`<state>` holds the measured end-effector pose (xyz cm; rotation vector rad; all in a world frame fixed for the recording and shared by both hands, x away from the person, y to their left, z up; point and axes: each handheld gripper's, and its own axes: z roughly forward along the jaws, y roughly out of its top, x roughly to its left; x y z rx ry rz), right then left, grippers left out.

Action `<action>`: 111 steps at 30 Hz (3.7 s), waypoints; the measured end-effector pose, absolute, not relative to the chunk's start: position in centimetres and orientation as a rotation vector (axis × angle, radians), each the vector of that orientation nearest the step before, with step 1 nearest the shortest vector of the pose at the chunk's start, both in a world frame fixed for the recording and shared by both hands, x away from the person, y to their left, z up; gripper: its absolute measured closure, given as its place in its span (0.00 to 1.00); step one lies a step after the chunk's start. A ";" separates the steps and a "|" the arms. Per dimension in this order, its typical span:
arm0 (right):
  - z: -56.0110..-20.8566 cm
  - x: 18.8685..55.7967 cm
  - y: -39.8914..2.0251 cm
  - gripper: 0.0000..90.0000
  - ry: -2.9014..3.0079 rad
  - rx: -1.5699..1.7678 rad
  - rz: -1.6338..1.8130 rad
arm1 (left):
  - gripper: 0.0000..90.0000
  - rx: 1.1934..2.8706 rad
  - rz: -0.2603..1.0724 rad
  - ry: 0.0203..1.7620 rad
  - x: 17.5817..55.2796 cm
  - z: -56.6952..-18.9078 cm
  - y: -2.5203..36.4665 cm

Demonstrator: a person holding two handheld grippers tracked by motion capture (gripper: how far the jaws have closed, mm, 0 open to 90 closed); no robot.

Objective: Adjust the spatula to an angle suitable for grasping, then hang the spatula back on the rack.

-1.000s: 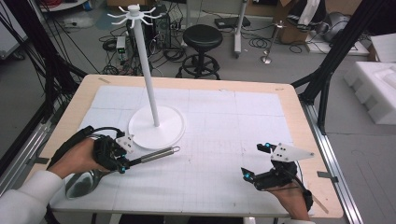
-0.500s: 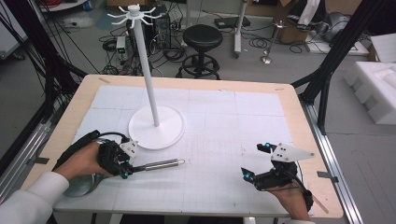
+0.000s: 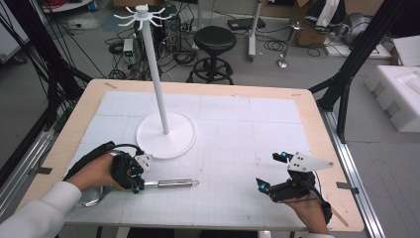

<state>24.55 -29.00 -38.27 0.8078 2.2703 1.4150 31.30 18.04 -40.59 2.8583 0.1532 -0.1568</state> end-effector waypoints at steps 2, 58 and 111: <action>-38.3 24.6 -29.0 0.01 2.273 0.803 1.410 | 0.82 2.843 -0.119 0.166 31.3 -40.6 18.2; -36.3 23.8 -28.7 0.01 2.217 0.736 1.463 | 0.03 2.422 0.150 0.196 30.3 -33.0 16.2; -36.4 23.9 -28.7 0.01 2.225 0.732 1.470 | 0.61 2.856 -0.007 0.118 31.8 -40.3 8.7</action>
